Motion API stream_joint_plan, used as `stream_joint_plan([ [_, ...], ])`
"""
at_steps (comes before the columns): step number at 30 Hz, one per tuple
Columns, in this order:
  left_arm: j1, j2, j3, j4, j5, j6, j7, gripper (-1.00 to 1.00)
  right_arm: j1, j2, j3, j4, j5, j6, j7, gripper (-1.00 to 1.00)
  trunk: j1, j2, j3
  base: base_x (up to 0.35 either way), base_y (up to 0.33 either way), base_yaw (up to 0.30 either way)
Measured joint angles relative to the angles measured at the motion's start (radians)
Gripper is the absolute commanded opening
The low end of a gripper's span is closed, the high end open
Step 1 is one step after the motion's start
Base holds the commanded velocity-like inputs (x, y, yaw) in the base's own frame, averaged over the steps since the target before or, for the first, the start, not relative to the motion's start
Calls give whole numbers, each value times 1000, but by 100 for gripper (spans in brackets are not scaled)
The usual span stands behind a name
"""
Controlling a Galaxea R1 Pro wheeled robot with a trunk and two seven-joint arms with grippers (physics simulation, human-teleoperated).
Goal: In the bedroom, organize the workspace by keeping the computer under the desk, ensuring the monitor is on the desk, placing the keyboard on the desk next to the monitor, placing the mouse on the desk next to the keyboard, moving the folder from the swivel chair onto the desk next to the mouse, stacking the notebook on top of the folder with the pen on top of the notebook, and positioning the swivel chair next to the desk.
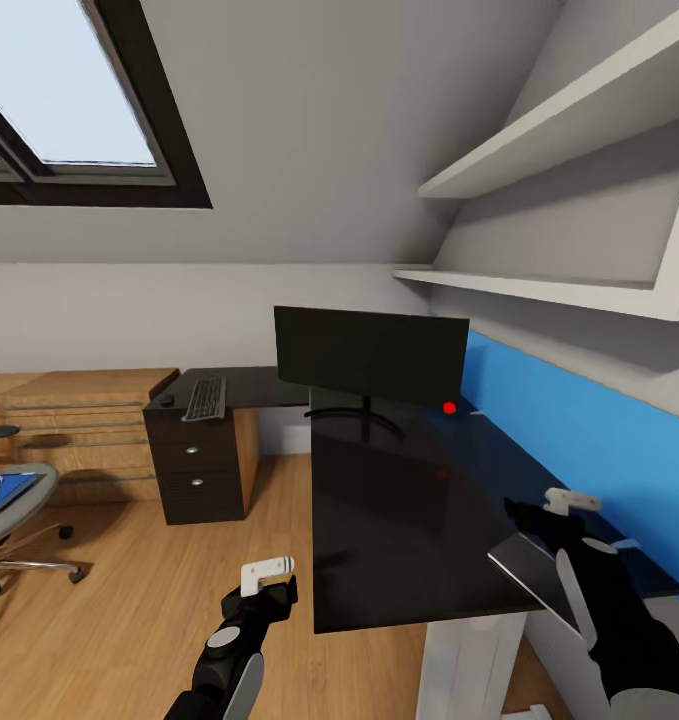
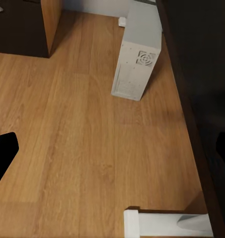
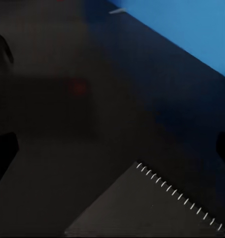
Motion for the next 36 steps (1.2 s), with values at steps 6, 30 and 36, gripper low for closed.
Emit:
stream_joint_plan([
  [6, 0, 0, 0, 0, 1, 0, 0, 100, 47, 23, 0, -108, -2, 48, 0, 100, 0, 0, 0, -32, 0, 0],
  [30, 0, 0, 3, -2, -1, 0, 0, 100, 57, 89, -94, -114, -14, 55, 6, 100, 0, 0, 0, -272, 0, -24],
  [36, 0, 0, 14, -57, 4, 0, 3, 100, 57, 79, -204, -102, -191, 54, 12, 100, 15, -28, -12, -16, 0, -1],
])
